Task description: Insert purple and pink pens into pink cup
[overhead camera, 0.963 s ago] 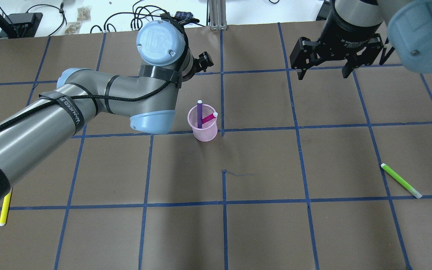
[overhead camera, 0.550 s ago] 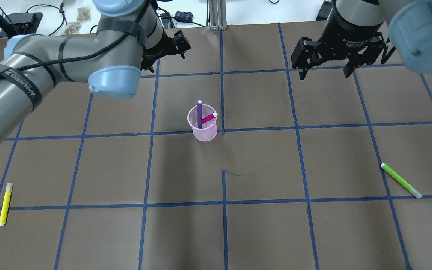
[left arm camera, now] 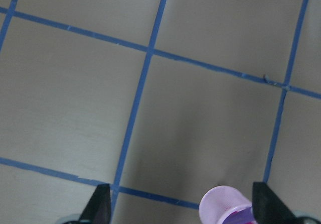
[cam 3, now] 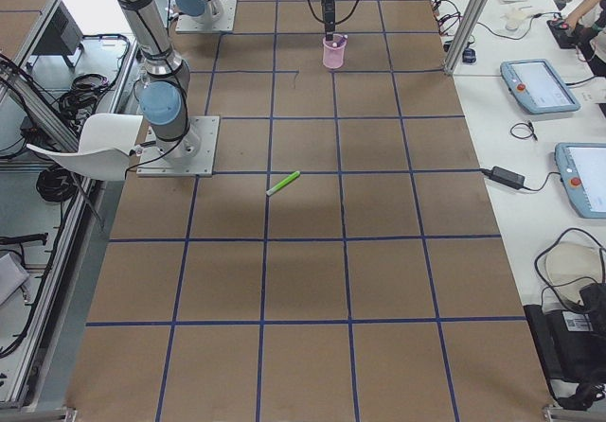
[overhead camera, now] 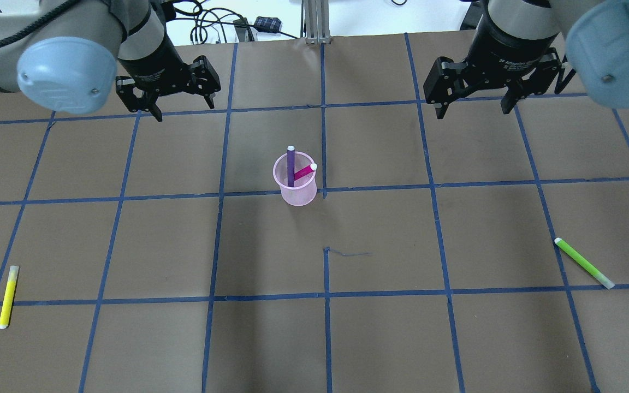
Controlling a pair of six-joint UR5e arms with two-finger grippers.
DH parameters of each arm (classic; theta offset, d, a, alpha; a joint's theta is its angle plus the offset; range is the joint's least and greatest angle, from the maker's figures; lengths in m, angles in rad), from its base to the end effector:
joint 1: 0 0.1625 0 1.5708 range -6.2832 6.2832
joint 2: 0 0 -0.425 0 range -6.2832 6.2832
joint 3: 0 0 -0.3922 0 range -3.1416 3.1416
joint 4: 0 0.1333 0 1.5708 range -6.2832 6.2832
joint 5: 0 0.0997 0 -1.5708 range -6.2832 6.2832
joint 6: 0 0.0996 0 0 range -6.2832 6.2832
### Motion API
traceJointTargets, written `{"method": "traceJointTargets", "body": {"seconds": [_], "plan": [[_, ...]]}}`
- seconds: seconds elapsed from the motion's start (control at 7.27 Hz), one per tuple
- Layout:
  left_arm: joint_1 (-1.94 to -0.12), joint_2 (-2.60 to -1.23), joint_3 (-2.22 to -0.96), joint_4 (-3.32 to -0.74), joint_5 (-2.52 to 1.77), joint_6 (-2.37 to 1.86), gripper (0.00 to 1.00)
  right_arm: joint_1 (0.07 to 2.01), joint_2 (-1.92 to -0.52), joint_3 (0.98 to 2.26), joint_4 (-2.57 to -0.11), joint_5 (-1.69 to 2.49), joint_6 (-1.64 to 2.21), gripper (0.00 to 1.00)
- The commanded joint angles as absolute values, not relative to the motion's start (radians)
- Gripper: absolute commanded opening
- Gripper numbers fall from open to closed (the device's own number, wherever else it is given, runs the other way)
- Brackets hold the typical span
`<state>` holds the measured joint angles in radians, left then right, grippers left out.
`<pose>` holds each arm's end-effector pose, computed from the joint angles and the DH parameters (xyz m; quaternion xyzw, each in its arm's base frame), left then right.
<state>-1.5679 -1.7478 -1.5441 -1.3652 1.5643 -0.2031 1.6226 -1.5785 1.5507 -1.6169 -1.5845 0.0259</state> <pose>-0.1323 -0.5680 0.4282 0.1027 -0.9943 0.0272 0.0060 0.1574 -0.4881 0.5064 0.0127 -0.9992 0.0372 0.0054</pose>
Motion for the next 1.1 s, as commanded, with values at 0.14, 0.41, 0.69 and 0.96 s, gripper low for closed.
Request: {"method": "traceJointTargets", "body": {"seconds": [0.14,0.41,0.69,0.96], "plan": [[-1.543,-1.648,-1.574,-1.526,1.556,-0.072,1.00,1.623,-1.569,1.554,-1.618,-1.556,0.026,1.00],[-1.548,-1.605,-1.614,-1.537,1.554,-0.071,1.00,1.623,-1.566,1.554,-1.617,-1.531,0.026,1.00],[-1.548,-1.557,-1.634,-1.539,1.565,0.042,1.00,1.623,-1.565,1.555,-1.629,-1.532,0.026,1.00],[-1.548,-1.525,-1.657,-1.537,1.569,0.107,1.00,1.623,-1.565,1.557,-1.628,-1.546,0.015,1.00]]}}
